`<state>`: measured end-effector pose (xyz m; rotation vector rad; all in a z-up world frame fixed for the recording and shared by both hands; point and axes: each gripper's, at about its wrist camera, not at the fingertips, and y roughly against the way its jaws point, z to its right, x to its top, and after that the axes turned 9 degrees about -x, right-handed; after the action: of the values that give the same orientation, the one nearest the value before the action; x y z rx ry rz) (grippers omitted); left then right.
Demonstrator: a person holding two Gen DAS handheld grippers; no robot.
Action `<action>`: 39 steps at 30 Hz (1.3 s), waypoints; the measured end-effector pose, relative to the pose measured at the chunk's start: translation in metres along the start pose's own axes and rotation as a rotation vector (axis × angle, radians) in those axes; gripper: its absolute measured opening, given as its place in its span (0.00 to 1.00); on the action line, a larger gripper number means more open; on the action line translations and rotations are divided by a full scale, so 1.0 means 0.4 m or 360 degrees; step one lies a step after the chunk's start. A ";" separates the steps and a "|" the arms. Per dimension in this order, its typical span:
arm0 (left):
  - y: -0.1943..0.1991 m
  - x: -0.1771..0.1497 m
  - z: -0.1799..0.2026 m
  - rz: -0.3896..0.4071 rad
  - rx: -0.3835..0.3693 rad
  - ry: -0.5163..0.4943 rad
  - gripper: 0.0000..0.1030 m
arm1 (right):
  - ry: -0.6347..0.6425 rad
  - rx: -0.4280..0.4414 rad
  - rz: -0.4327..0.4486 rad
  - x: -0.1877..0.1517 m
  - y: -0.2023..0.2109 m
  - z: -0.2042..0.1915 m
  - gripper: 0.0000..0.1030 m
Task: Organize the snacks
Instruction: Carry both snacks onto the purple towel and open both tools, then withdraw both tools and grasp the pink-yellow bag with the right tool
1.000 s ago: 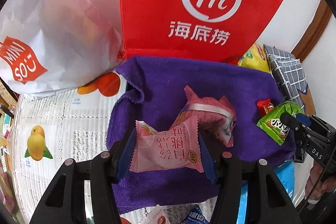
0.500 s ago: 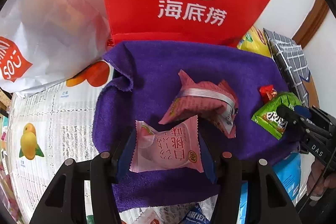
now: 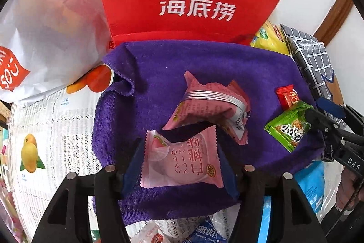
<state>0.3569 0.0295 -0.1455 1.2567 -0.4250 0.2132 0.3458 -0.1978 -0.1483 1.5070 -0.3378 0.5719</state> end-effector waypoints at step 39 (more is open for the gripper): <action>0.356 -0.235 0.107 0.0407 -0.0042 -0.0121 0.74 | -0.0143 -0.0095 0.0322 -0.231 0.438 -0.029 0.62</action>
<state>0.2093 0.0391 -0.0506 1.1856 -0.6527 0.3761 0.1718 -0.2050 -0.0529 1.4527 -0.5766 0.6489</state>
